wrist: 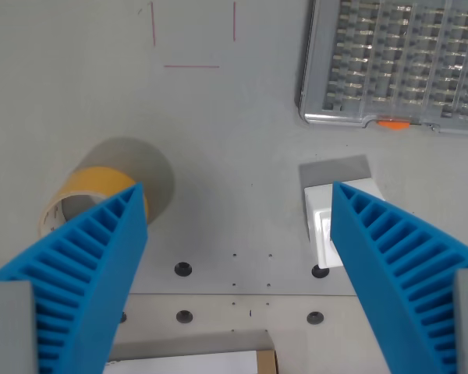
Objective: Move above the white socket
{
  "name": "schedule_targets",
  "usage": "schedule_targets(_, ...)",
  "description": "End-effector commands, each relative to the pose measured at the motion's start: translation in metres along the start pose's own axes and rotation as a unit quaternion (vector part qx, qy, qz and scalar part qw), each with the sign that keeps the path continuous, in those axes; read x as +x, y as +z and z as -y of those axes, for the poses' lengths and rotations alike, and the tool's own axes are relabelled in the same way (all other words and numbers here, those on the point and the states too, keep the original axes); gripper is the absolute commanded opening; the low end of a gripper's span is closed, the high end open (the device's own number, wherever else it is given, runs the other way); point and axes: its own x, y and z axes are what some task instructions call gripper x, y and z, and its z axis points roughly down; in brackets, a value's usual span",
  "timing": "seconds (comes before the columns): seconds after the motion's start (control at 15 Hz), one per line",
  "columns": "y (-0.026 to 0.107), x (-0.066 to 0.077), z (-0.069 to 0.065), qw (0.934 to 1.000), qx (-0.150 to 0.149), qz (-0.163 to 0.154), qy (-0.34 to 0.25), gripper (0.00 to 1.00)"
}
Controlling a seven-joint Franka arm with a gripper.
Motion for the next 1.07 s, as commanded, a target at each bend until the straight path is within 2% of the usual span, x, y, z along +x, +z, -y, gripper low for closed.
schedule_targets(0.07, -0.001, 0.000, 0.000, 1.0000, 0.000, -0.001, 0.000, 1.00)
schedule_targets(0.33, -0.001, 0.000, 0.000, 1.0000, 0.000, -0.002, 0.009, 1.00)
schedule_targets(0.67, 0.003, -0.003, -0.002, 0.9987, -0.001, -0.003, 0.050, 1.00)
schedule_targets(1.07, 0.013, -0.012, -0.008, 0.9917, -0.005, -0.020, 0.127, 1.00)
